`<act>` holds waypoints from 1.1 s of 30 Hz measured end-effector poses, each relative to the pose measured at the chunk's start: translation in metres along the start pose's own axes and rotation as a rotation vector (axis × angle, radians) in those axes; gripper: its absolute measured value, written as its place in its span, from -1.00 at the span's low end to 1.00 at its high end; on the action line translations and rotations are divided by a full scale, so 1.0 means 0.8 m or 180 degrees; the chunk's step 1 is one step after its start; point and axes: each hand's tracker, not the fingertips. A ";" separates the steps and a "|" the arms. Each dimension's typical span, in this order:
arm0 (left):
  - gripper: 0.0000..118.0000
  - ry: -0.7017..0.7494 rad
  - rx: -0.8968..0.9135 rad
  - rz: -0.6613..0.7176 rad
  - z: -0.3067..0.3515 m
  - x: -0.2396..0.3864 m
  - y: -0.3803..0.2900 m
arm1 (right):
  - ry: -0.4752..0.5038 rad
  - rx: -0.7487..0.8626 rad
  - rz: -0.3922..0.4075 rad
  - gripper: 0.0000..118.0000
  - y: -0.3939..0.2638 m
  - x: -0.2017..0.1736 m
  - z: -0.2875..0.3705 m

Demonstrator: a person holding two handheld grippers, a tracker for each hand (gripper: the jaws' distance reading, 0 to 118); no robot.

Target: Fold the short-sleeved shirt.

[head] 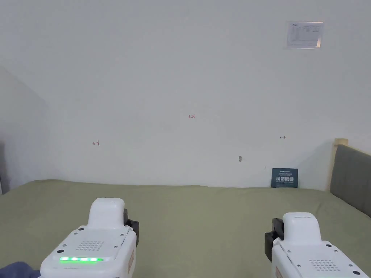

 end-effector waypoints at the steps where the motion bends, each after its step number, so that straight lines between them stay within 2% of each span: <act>1: -0.97 -0.0057 -0.0048 -0.0007 0.001 0.000 0.001 | 0.0057 -0.0066 -0.0056 -1.00 0.002 0.004 0.001; 10: -0.99 -0.0039 -0.0101 -0.0017 -0.002 -0.002 0.002 | -0.0064 -0.0204 -0.0063 -1.00 -0.010 0.009 -0.006; 15: -0.99 0.0094 -0.0149 0.0021 -0.006 -0.029 0.000 | -0.0004 -0.0243 -0.0047 -1.00 -0.014 -0.002 -0.016; 19: -0.99 0.0380 -0.0217 0.0081 0.000 -0.077 -0.003 | 0.0268 -0.0286 -0.0029 -1.00 -0.017 -0.037 -0.029; 22: -0.99 0.0695 -0.0255 0.0114 0.012 -0.126 -0.009 | 0.0656 -0.0295 -0.0109 -1.00 -0.017 -0.083 -0.042; 26: -0.99 0.1123 -0.0353 0.0244 0.038 -0.202 -0.015 | 0.1070 -0.0247 -0.0093 -1.00 -0.017 -0.155 -0.055; 33: -0.99 0.1642 -0.0481 0.0354 0.073 -0.288 -0.037 | 0.1431 -0.0291 -0.0097 -1.00 -0.031 -0.229 -0.071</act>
